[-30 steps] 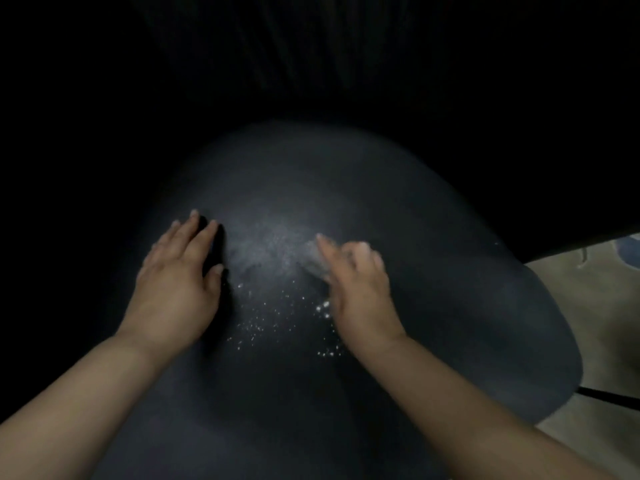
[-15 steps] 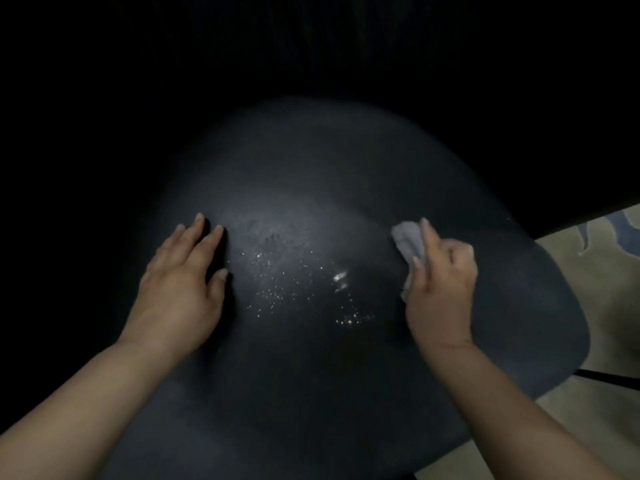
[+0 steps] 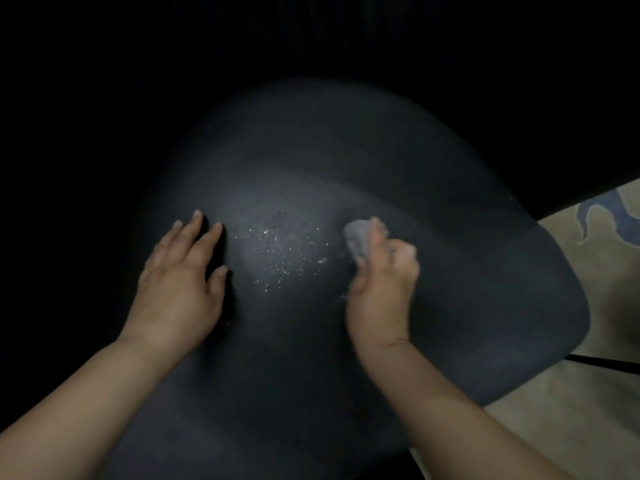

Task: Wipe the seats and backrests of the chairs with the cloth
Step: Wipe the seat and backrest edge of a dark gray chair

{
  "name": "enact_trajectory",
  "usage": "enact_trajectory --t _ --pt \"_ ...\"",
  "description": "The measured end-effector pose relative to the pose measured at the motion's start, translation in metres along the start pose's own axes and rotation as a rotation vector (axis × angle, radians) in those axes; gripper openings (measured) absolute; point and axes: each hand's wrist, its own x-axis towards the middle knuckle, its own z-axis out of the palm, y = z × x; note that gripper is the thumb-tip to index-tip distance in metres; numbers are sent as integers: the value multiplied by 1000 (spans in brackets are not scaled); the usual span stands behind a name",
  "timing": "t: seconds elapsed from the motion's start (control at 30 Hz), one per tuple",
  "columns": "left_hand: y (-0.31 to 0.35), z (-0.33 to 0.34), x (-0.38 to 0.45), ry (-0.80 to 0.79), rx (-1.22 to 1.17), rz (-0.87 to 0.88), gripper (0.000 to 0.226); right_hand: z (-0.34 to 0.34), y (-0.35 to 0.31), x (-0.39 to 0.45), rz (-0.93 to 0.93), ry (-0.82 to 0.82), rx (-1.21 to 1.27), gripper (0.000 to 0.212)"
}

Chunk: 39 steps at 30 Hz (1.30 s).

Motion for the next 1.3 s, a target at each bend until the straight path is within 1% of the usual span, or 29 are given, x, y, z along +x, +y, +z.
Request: enact_trajectory --t 0.07,0.1,0.17,0.23,0.27,0.3,0.37,0.47,0.5,0.57,0.6,0.63,0.67,0.7,0.73,0.8,0.83,0.87,0.9,0.93,1.0,1.03,1.07,1.13,1.2,1.23,1.27,1.3 --pt "-4 -1 -3 4 -9 -17 61 19 -29 -10 -101 -102 63 60" --pt "-6 -1 -4 9 -16 -24 61 22 -37 -11 -144 -126 98 59" --pt "-10 -3 -6 12 -24 -35 61 15 -29 5 -169 -65 128 58" --pt "-16 -4 -7 14 -26 -45 61 -1 -3 23 -58 91 51 56" --pt "-19 -6 -7 17 -29 -51 61 -7 8 27 17 132 -2 55" --pt "-22 -7 -7 19 -34 -61 61 -8 10 25 53 129 -52 56" --pt "-26 -9 -7 18 -43 -83 61 5 -7 7 -6 45 -60 58" --pt "-30 -9 -9 13 -37 -91 60 30 -42 -25 -179 -108 18 61" --pt "-32 -9 -10 14 -38 -90 60 31 -44 -25 -218 -128 34 62" --pt "-33 -8 -11 12 -44 -89 61 21 -29 -6 -239 -91 27 62" --pt "-34 -8 -11 9 -47 -88 61 14 -16 9 -181 -48 10 60" --pt "-34 -7 -12 5 -51 -87 61 7 -4 23 -62 -3 14 56" --pt "-33 -5 -12 1 -60 -85 61 4 1 32 54 0 24 53" --pt "-31 -4 -13 -1 -69 -83 61 7 -1 33 87 -17 17 52" --pt "-28 -1 -15 -4 -79 -83 62 12 -10 26 22 -44 -2 53" --pt "-24 3 -17 -5 -100 -92 63 24 -31 4 -220 -149 9 60" --pt "-22 5 -18 -3 -107 -96 64 27 -37 -2 -312 -209 24 61" --pt "-22 5 -18 -3 -111 -104 65 28 -38 2 -371 -244 29 61" --pt "-22 6 -19 -7 -110 -112 67 27 -36 15 -394 -235 28 60" --pt "-22 6 -19 -13 -104 -117 69 26 -33 34 -364 -199 27 59" --pt "-25 6 -19 -23 -82 -111 71 25 -29 73 -210 -126 -1 59" --pt "-26 6 -19 -26 -74 -107 71 27 -30 82 -153 -119 -29 61" --pt "-26 5 -18 -30 -74 -108 70 32 -34 80 -150 -129 -72 62" --pt "-26 4 -17 -34 -84 -124 69 39 -47 54 -283 -234 -92 66" --pt "-26 4 -18 -35 -94 -140 69 39 -52 24 -454 -385 -15 69" --pt "-26 4 -18 -33 -101 -146 68 38 -50 22 -507 -426 5 69" --pt "-26 4 -18 -28 -108 -151 68 38 -48 32 -529 -414 12 68" --pt "-26 5 -19 -25 -112 -156 68 39 -47 51 -510 -368 -4 66"
